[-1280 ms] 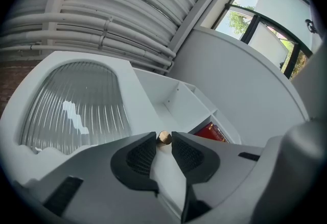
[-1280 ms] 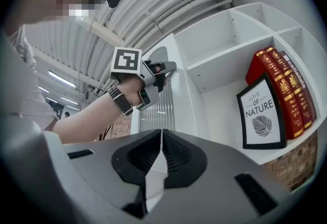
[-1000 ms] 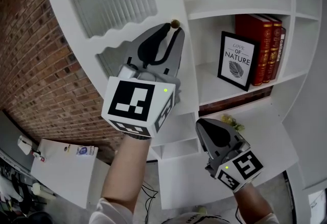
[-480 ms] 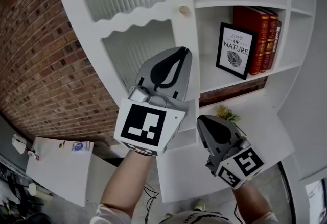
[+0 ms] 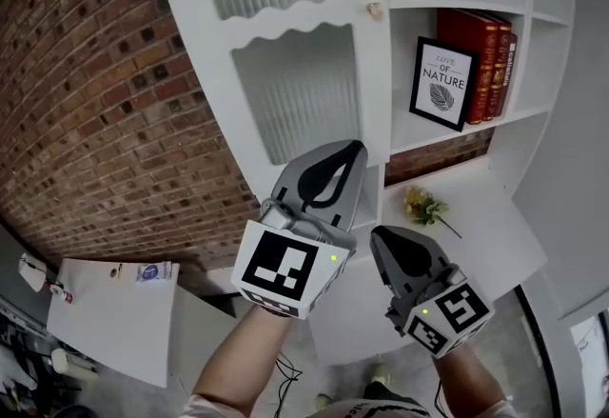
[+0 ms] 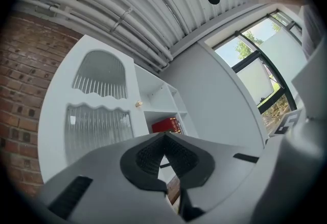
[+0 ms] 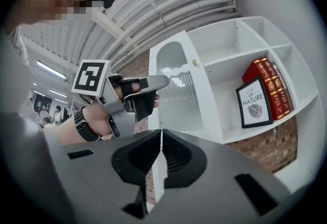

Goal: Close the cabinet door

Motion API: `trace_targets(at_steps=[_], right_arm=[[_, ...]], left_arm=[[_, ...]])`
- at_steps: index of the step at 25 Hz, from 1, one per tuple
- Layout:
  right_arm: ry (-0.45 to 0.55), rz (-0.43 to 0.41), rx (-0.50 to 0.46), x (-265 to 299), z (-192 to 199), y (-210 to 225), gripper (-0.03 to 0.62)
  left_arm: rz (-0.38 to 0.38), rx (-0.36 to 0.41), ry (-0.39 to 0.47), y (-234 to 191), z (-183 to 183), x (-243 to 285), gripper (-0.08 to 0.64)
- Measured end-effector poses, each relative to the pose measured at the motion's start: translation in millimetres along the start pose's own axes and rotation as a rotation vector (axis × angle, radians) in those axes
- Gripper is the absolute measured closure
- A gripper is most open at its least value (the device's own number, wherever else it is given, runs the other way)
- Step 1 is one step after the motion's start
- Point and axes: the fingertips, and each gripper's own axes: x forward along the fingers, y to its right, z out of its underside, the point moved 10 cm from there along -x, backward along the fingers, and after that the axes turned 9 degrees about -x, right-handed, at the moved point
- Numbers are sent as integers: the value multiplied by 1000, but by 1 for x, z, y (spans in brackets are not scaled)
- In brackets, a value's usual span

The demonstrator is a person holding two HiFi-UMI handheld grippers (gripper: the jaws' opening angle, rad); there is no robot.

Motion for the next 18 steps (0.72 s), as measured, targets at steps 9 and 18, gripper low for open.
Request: trace_targets(at_steps=[9, 18], right_arm=[[-48, 27, -18, -14, 8, -66, 574], [-101, 89, -34, -28, 26, -109, 574]], left_arm=[[15, -105, -34, 0, 23, -80, 549], [47, -193, -90, 13, 58, -133, 549]])
